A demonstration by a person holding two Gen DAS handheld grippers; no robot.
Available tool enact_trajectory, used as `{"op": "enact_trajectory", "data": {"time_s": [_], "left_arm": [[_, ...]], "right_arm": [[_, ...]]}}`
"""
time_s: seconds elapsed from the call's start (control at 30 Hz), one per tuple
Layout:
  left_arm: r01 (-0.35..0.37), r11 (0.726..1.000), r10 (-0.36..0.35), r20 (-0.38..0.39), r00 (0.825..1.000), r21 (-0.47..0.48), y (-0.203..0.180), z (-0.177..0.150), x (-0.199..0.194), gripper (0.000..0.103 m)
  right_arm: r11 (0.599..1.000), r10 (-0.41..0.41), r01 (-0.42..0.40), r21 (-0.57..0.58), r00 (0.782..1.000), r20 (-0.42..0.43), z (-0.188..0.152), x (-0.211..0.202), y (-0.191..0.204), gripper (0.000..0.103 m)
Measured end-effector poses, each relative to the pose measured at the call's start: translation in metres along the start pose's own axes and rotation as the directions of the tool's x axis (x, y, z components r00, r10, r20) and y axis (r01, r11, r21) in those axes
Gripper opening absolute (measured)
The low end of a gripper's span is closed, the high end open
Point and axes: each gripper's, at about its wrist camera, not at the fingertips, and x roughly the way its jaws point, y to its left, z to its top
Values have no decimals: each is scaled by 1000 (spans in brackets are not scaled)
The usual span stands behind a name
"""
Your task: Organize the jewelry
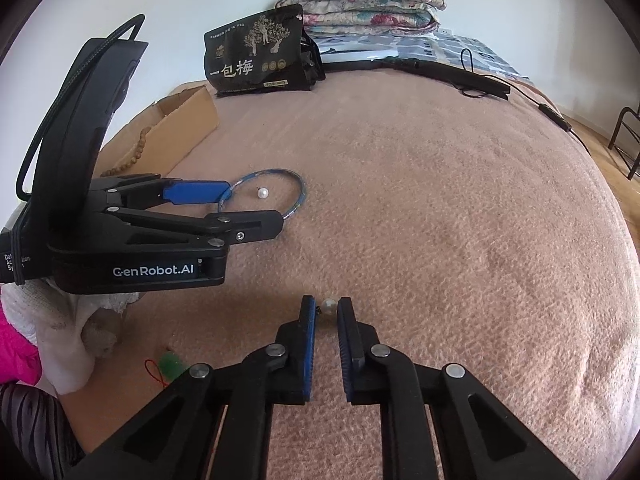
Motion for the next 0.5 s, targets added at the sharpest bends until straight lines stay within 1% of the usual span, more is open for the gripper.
{"op": "enact_trajectory", "data": {"time_s": [0.4,0.43,0.47,0.5], "left_arm": [[12,1000,-12,58,998,-3,-3,5,-29,68],[15,1000,-14,60,998,-3,-3,5,-32,41],[-1,1000,2,39,999,-6,-3,5,-31,8],[0,1000,1,28,1000,-19,-2,6,-31,8]], "right_arm": [[1000,-25,25,20,998,49,0,-33,-3,9],[999,-27,26,23,998,53,0,-35,-4,9],[999,-29,27,25,998,57,0,-38,-4,9],[999,-30,28,28,998,61,0,-40,-4,9]]}}
